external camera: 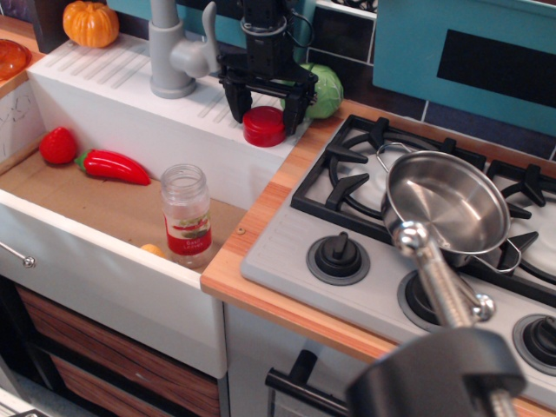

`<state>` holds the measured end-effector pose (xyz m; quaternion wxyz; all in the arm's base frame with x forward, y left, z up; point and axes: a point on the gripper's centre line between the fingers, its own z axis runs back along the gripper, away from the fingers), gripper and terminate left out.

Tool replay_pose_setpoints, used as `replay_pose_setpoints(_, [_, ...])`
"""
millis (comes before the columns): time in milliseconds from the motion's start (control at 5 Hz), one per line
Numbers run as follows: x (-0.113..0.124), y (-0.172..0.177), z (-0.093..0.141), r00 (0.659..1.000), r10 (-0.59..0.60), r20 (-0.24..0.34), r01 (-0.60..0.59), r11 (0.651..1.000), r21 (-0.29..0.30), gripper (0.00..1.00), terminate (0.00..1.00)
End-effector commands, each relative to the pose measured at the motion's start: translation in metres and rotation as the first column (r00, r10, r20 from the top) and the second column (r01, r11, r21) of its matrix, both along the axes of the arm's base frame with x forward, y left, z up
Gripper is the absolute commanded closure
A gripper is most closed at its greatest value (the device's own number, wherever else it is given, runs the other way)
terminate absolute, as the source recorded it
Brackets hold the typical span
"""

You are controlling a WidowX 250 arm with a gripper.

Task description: Put cap on container

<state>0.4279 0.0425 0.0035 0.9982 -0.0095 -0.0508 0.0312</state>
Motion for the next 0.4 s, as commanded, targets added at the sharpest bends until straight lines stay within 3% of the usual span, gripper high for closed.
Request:
replay_pose_setpoints(0, [0.007,0.006,0.026,0.999,-0.046,0.006,0.046,0.999,-0.01,1.0,0.0])
replay_pose_setpoints(200, [-0.008,0.008,0.032,0.992,-0.116,-0.048,0.115,0.993,-0.033,1.0,0.0])
